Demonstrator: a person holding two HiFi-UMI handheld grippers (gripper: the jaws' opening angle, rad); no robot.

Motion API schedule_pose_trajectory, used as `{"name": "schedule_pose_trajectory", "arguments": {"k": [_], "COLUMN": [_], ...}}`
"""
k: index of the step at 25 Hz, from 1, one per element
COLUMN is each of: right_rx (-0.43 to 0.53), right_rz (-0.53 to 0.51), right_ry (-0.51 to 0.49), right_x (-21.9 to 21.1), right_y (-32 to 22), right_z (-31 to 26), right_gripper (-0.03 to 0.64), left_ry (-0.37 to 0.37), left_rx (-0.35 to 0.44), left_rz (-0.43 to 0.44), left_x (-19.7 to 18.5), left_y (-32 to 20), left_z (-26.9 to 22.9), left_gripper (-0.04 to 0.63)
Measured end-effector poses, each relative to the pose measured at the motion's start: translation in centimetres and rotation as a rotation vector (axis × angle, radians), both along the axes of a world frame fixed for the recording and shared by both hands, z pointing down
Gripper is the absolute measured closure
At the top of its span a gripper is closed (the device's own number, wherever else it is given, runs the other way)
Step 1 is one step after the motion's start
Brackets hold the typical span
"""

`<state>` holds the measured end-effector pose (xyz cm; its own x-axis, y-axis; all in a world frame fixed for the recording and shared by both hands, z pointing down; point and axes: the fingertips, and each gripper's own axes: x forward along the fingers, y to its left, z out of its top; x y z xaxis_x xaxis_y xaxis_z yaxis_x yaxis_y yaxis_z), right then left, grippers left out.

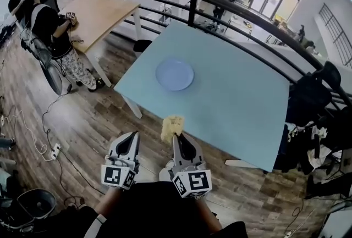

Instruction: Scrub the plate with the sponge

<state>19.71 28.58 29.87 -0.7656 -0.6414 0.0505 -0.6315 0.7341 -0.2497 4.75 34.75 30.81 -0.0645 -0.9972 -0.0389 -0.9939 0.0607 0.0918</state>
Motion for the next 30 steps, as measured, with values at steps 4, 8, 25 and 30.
{"name": "schedule_pose_trajectory", "arguments": {"k": [4, 8, 25, 30], "right_rx": [0.01, 0.014, 0.025, 0.002], "right_rz": [-0.012, -0.026, 0.017, 0.057], "right_ry": [-0.007, -0.013, -0.002, 0.009], "right_x": [-0.3, -0.2, -0.1, -0.7], "right_y": [-2.2, -3.9, -8.7, -10.7], "right_z": [-0.2, -0.4, 0.2, 1.2], "right_gripper": [0.58, 0.58, 0.58, 0.58], "left_ry": [-0.009, -0.013, -0.012, -0.007], "left_rx": [0.014, 0.017, 0.03, 0.029], "left_rz": [-0.01, -0.02, 0.026, 0.066], "left_x": [-0.1, 0.3, 0.0, -1.1], "left_y": [-1.9, -3.5, -9.2, -12.1], "left_z": [-0.3, -0.4, -0.1, 0.7], "left_gripper": [0.594, 0.594, 0.594, 0.594]}}
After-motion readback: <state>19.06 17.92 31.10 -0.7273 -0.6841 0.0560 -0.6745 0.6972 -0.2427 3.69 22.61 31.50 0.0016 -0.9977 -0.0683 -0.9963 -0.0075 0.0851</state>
